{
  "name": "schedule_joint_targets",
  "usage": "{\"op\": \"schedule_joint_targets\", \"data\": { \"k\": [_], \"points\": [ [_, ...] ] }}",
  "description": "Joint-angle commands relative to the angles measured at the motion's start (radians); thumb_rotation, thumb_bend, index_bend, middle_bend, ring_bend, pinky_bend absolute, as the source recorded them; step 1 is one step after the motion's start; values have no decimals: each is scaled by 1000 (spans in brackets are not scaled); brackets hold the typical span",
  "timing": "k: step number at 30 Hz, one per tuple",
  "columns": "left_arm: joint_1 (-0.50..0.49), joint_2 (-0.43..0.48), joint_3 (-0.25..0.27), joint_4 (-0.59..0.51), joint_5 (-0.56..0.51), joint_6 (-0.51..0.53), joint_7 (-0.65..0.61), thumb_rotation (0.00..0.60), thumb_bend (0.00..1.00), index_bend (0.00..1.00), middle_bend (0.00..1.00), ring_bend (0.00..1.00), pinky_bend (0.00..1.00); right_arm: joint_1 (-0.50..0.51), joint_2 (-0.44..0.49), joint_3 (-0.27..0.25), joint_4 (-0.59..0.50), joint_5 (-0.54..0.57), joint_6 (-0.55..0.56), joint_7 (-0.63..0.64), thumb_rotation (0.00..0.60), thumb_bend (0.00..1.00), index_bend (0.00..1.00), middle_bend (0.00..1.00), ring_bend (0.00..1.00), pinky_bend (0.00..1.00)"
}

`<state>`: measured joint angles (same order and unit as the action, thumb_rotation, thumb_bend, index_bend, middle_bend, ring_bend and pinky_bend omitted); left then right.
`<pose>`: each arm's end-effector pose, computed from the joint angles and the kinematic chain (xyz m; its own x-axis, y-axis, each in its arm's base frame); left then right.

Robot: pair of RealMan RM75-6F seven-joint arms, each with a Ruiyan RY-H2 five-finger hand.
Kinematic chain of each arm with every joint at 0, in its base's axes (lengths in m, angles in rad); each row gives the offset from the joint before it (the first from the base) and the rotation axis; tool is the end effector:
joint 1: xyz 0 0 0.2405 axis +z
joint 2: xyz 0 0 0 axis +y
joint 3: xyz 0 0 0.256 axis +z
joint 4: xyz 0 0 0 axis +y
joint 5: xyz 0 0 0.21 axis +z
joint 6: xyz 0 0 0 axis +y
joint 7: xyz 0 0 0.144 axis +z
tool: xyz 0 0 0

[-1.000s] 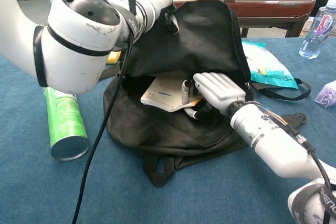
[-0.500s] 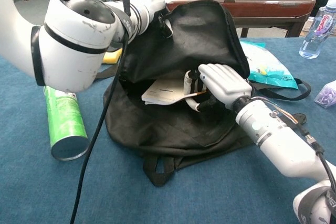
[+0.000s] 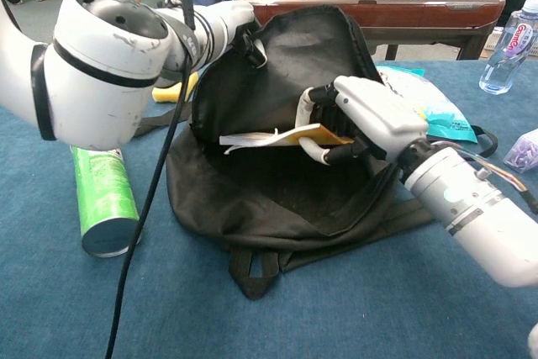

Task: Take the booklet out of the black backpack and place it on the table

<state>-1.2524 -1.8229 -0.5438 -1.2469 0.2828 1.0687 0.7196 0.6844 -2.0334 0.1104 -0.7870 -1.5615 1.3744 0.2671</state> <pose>0.0141 0.4274 -0.0440 0.2055 0.2639 0.9424 0.9786 -0.0610 -0.1963 -0.1420 -0.3209 -0.0844 0.0878 -0.0447 0.9951 -0.8413 -0.5382 0.0500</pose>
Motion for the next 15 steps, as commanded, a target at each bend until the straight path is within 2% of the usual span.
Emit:
{"op": "schedule_joint_targets", "data": {
  "k": [1, 8, 15],
  "points": [
    [11, 9, 8, -12, 1, 5, 0, 600, 781, 606, 365, 272, 39, -51, 179, -16, -270, -43, 84, -58, 600, 554, 867, 643, 555, 542],
    [49, 41, 31, -65, 3, 21, -5, 600, 780, 596, 365, 272, 40, -110, 433, 8, -648, -60, 151, -132, 600, 554, 867, 644, 564, 542],
    [104, 94, 67, -150, 21, 13, -24, 600, 762, 562, 365, 272, 40, -167, 628, 72, -859, -39, 209, -161, 600, 554, 867, 644, 567, 547]
  ]
}}
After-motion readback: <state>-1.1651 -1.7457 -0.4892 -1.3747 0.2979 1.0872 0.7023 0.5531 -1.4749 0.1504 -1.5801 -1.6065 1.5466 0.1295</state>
